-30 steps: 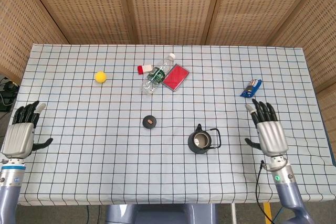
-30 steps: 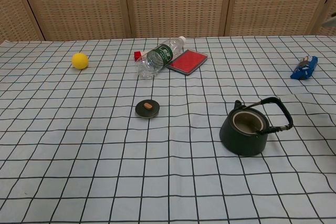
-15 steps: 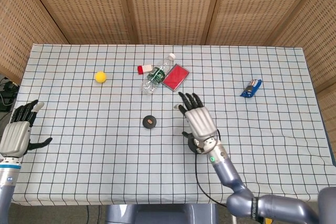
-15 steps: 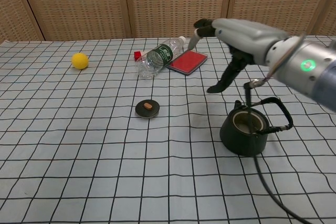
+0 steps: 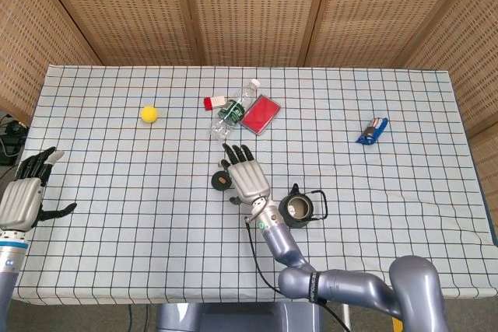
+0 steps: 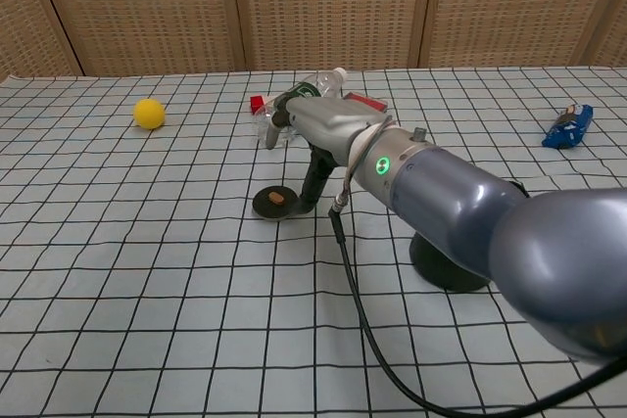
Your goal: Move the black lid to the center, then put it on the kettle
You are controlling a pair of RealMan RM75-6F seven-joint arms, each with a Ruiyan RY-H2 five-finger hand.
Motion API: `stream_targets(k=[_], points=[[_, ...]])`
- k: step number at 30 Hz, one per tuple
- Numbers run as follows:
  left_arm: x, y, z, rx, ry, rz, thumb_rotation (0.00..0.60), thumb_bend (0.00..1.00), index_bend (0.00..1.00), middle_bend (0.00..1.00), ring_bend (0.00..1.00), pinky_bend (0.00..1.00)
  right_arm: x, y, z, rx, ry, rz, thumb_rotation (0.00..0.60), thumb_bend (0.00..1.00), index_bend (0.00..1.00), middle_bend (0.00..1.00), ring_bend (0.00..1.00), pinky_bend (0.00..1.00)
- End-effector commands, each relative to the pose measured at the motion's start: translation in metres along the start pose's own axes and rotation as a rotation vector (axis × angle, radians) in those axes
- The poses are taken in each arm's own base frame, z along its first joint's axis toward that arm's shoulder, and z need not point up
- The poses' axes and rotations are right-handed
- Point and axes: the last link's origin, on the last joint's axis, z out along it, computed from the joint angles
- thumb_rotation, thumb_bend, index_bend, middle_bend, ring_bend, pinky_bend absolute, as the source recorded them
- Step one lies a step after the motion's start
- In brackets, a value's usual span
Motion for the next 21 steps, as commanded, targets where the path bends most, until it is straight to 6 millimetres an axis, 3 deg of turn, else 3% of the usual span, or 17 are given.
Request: stream_targets(k=[1,12,21], points=[[0.000,-0.002,0.002,0.005,-0.012,-0.007,0.600,0.16,0.00,0.00,0.00,0.00,-0.007,-0.009,0.011,0.001,-0.013,0.003,0.600,0.27,0.31,0.06,0.00,0.00],[0.003,-0.006,0.004,0.017,-0.018,-0.034,0.600,0.16,0.00,0.00,0.00,0.00,-0.020,-0.015,0.028,-0.011,-0.032,-0.061,0.600,0.35,0.33,0.06,0.00,0.00],[0.005,-0.007,0.005,0.016,-0.024,-0.058,0.600,0.16,0.00,0.00,0.00,0.00,-0.036,-0.011,0.033,-0.042,-0.074,-0.138,0.600,0.35,0.32,0.06,0.00,0.00]])
